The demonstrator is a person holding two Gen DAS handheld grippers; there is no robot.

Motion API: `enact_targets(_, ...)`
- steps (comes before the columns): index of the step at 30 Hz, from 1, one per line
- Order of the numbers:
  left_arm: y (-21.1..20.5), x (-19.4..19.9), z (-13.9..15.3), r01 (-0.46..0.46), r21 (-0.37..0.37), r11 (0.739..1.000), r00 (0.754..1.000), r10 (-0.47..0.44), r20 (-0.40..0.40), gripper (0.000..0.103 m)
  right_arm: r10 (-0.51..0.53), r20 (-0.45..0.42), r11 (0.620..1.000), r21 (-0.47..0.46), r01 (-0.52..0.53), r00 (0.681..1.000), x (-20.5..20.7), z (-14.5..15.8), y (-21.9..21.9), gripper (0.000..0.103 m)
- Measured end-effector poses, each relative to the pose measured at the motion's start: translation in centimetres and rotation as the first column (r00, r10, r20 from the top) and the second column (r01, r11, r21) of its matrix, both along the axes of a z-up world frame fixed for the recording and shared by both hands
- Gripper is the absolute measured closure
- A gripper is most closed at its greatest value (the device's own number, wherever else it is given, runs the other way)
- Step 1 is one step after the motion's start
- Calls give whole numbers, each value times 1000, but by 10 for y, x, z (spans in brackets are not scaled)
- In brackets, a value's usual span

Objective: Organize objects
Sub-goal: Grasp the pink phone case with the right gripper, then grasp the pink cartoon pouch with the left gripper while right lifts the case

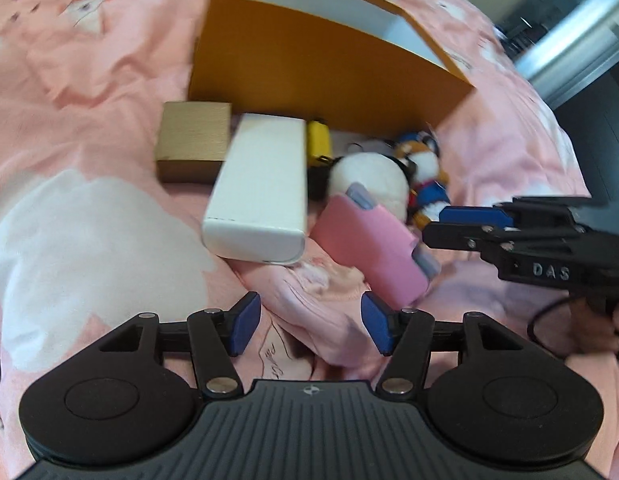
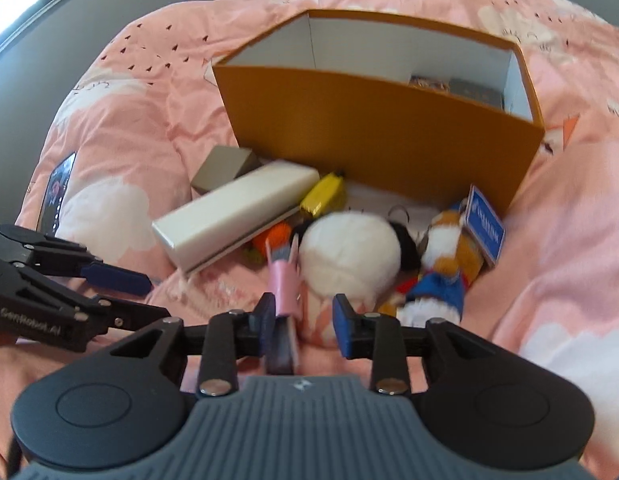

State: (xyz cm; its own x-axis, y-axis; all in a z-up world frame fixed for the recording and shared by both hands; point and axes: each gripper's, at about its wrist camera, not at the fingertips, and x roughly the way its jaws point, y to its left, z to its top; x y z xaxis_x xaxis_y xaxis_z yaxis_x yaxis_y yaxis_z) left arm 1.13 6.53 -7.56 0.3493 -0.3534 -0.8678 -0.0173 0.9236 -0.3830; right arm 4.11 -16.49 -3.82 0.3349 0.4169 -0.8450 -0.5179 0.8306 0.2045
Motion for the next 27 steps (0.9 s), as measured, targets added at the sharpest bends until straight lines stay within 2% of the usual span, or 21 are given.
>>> enact_targets(3,-4,8,-3,-21,14,1000,1000,21,-20,36,27,-12,1000,-2,-27,1000,9,-4,11,69)
enact_targets(9,-17,20,-16,-12,104,995,998,19,-59,44,120,-52,992,-30,-122,991,11,-21,39,65)
enact_targets(13,-18,19,-21,-15,97,995,998,20,-57,39,94,-81,993,-61,-99,992,19,-35,41,65)
enact_targets(14,-20,17,-22,-6,108,994,998,12,-53,39,91,-104,994,-55,-97,990,19,-39,39,71)
enact_targets(15,-24,16,-24,7,121,993,999,0,-51,42,93,-126,994,-36,-98,988,19,-42,37,76)
enact_targets(19,-39,6,-24,48,171,984,999,-44,-27,47,64,-117,998,-13,-66,991,12,-37,25,80)
enact_targets(23,-38,-4,-15,31,145,989,999,-34,16,60,26,-115,999,44,-21,993,6,-26,5,81)
enact_targets(27,-39,-13,-3,19,129,991,998,-27,61,66,-7,-89,996,84,15,996,1,-13,-7,81)
